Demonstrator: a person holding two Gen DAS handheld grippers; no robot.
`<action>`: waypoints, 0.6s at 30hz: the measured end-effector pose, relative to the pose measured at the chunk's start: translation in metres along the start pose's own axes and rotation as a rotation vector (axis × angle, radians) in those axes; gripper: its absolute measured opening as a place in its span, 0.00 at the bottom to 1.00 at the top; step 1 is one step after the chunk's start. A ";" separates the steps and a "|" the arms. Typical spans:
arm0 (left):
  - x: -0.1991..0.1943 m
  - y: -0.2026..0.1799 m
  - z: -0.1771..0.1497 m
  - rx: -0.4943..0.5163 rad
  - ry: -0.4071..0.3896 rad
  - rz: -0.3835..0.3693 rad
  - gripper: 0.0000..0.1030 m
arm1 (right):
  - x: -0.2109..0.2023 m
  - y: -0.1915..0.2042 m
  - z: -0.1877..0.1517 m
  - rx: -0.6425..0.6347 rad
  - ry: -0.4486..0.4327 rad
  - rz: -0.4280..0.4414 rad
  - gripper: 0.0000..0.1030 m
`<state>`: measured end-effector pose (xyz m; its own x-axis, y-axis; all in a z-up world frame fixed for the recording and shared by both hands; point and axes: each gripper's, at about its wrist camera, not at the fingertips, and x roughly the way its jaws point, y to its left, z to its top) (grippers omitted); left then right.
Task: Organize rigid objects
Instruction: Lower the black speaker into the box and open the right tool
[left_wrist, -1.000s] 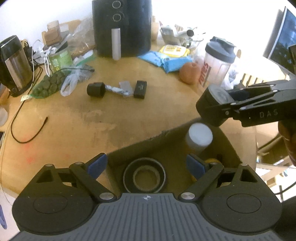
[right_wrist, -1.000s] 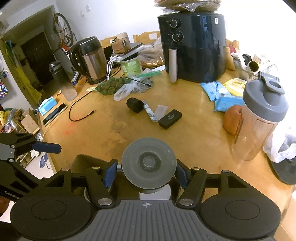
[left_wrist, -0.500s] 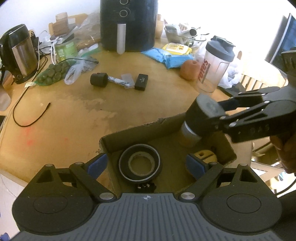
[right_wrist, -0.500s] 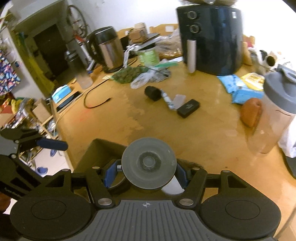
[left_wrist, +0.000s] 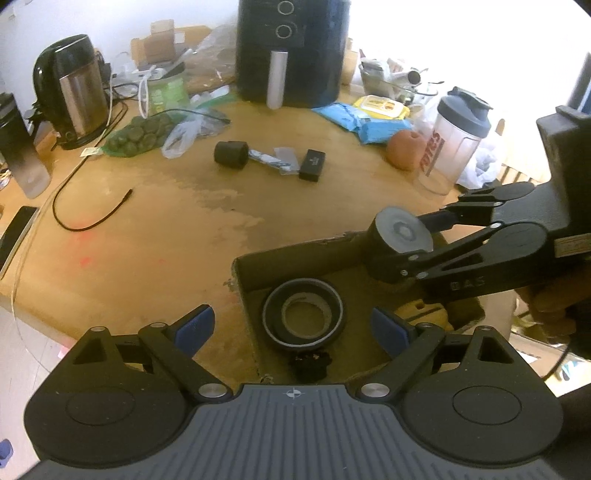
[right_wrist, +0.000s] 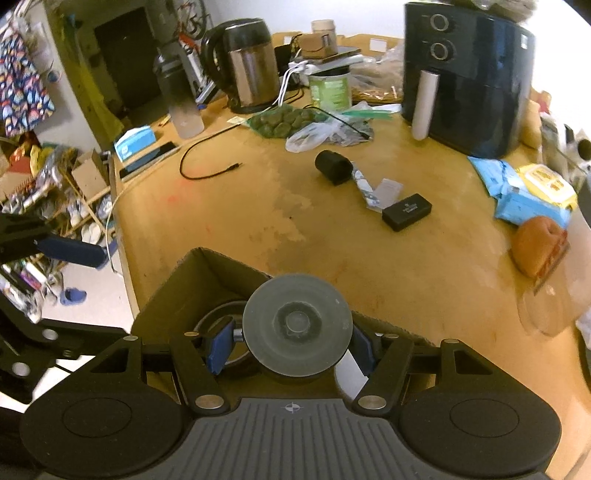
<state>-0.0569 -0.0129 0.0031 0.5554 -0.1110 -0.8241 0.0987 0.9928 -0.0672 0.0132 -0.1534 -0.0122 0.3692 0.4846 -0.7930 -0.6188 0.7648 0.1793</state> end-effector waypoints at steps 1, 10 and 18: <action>-0.001 0.001 -0.001 -0.006 -0.006 0.004 0.90 | 0.003 0.002 0.000 -0.015 0.002 -0.017 0.66; -0.009 0.007 -0.005 -0.040 -0.028 0.033 0.90 | 0.000 0.007 -0.009 -0.032 0.003 -0.030 0.84; -0.009 0.003 -0.005 -0.032 -0.034 0.035 0.90 | -0.011 0.008 -0.016 0.005 -0.003 -0.031 0.94</action>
<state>-0.0657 -0.0092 0.0072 0.5860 -0.0767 -0.8067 0.0521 0.9970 -0.0569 -0.0072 -0.1590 -0.0115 0.3900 0.4616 -0.7967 -0.6032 0.7818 0.1577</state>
